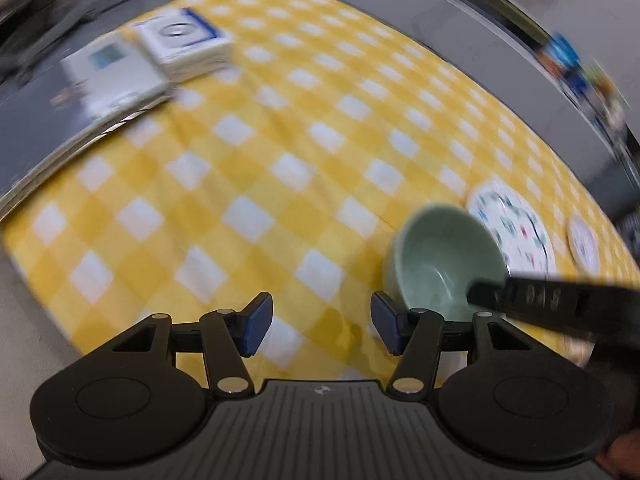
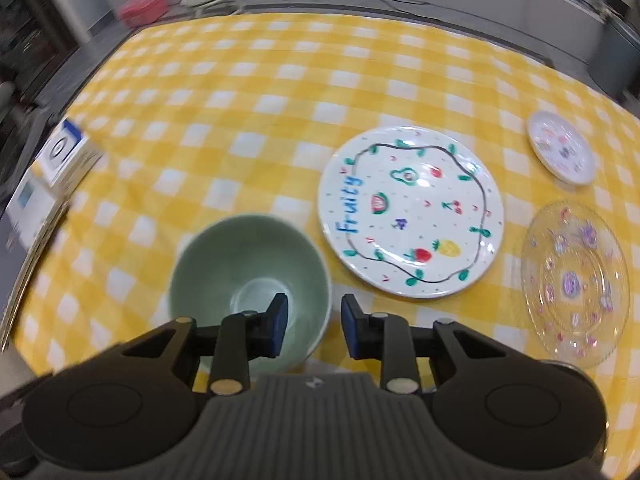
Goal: Organize plates and bowls
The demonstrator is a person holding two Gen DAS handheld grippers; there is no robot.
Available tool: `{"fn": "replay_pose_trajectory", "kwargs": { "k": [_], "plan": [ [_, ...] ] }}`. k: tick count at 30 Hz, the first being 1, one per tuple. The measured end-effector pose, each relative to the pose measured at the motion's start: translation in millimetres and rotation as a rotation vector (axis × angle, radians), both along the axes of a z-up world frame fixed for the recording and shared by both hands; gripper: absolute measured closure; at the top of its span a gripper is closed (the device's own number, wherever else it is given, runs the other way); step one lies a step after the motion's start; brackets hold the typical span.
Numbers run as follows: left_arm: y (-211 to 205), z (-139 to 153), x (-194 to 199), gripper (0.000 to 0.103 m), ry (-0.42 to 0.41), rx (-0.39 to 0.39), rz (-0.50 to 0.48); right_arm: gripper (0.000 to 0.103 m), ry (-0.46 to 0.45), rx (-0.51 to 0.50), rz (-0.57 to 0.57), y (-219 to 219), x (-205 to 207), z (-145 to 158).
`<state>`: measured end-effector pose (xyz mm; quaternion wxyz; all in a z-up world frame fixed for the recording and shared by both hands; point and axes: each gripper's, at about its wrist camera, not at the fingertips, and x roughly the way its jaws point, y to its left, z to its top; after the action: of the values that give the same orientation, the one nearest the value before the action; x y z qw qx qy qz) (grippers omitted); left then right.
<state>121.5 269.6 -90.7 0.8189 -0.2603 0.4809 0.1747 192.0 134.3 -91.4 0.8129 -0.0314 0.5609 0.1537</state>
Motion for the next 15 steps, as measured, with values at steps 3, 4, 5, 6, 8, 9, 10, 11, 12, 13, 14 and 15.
{"fn": "replay_pose_trajectory", "kwargs": {
  "k": [3,4,5,6,8,9,10,11,12,13,14,15],
  "plan": [
    [2,7,-3,0.035,-0.052,0.014,0.009,0.085,-0.008,0.003,-0.005,1,-2,-4],
    [2,7,-2,0.035,-0.055,0.008,-0.002,0.09,-0.024,-0.01,0.0,2,-4,-4],
    [1,6,-1,0.035,-0.058,-0.005,-0.01,0.093,-0.039,-0.027,0.007,3,-6,-5],
    [1,4,-1,0.035,-0.061,-0.021,-0.014,0.097,-0.052,-0.039,0.016,3,-8,-5],
    [-1,0,0,0.036,-0.053,-0.023,-0.012,0.096,-0.064,-0.059,0.049,5,-14,-5],
    [-1,-1,1,0.037,-0.048,-0.013,-0.012,0.095,-0.068,-0.071,0.069,7,-17,-5],
    [-2,-2,1,0.037,-0.046,-0.003,-0.012,0.094,-0.072,-0.075,0.085,7,-20,-5],
    [-1,-3,1,0.037,-0.043,0.001,-0.009,0.094,-0.075,-0.075,0.097,7,-22,-5],
    [0,-3,0,0.037,-0.037,-0.001,-0.005,0.094,-0.073,-0.075,0.108,6,-23,-5],
    [2,-2,-1,0.037,-0.026,-0.003,0.001,0.094,-0.074,-0.071,0.126,6,-25,-4],
    [3,2,-2,0.037,-0.019,0.003,0.003,0.094,-0.072,-0.062,0.134,6,-26,-4],
    [4,6,-4,0.037,-0.024,0.017,0.003,0.094,-0.067,-0.056,0.142,5,-28,-2]
  ]
}}
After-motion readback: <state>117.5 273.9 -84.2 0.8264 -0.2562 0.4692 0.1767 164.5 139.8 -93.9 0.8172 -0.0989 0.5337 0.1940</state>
